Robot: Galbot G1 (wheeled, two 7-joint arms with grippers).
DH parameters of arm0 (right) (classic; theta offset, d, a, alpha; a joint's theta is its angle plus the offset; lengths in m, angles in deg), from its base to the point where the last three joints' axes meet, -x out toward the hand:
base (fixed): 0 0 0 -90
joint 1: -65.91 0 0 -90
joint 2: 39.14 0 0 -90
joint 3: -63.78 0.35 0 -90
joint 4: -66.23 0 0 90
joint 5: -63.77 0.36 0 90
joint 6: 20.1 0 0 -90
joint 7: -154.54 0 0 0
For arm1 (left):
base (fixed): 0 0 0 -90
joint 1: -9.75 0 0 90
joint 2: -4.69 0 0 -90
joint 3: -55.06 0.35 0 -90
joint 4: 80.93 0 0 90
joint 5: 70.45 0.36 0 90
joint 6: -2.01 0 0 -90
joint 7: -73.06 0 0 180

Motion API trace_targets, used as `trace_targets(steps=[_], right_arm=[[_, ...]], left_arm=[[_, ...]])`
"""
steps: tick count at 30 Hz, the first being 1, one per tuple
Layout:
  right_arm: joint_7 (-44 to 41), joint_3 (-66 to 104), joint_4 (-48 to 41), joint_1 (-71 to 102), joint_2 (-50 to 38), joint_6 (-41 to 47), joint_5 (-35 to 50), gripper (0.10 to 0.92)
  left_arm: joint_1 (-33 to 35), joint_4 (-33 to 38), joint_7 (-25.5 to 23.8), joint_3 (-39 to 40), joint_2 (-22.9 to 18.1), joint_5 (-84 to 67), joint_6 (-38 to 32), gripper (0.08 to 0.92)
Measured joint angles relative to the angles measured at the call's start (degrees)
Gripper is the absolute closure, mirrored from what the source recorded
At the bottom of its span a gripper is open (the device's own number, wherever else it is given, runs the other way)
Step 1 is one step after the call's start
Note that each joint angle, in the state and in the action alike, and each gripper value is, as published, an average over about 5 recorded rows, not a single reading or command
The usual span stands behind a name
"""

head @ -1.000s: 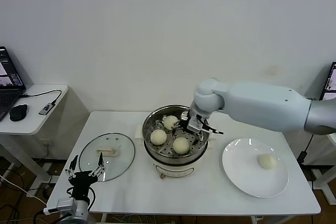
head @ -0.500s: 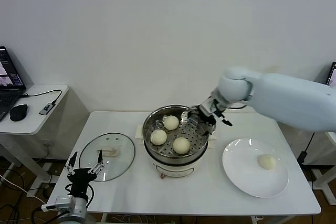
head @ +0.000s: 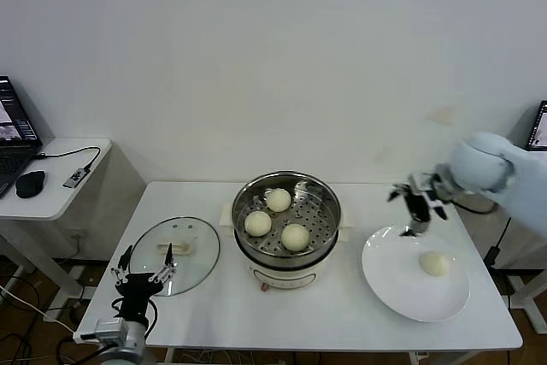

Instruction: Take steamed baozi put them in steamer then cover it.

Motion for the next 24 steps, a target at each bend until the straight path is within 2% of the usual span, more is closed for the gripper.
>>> trace_targets(steps=[10,24], right_arm=[[-1.83,22.00,-4.03,24.84,-4.74,-4.32,-9.22,0.203],[-0.35,33.63,-13.75,37.46,1.32,-7.71,-18.30,0.203]], left_arm=[[0.72,0.16,0.10,0.30,-0.42,0.67,-0.02,0.177],[1.36,0.48,0.20,-0.46,-0.64,1.05,0.11,0.177]])
